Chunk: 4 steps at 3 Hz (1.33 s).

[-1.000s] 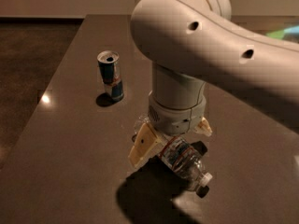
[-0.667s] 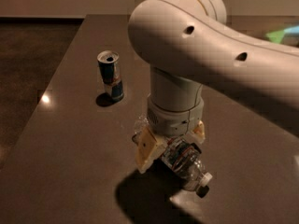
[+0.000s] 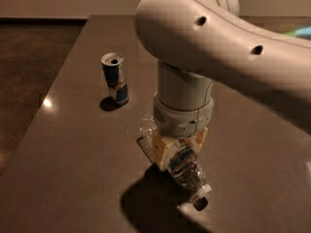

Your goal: Pick water bottle

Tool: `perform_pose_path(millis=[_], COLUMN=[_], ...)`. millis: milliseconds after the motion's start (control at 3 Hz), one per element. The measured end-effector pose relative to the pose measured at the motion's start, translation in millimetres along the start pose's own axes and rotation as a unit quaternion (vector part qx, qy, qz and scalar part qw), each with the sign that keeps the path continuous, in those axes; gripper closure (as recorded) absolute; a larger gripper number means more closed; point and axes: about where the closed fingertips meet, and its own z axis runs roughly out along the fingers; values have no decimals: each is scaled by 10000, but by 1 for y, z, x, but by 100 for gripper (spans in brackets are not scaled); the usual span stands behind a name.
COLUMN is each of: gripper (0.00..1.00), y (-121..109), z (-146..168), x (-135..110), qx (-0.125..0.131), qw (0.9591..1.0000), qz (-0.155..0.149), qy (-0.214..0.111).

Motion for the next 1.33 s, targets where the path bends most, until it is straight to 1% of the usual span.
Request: perform_pose_path(millis=[333, 667, 1000, 1333], gripper=[87, 100, 100, 100], y=[5, 9, 13, 20], z=[-17, -42, -67, -92], x=[3, 10, 21, 33], qx=[99, 150, 209, 282], qw=[9998, 9990, 9973, 9946], qz=[166, 368, 556, 703], qy=[96, 220, 431, 704])
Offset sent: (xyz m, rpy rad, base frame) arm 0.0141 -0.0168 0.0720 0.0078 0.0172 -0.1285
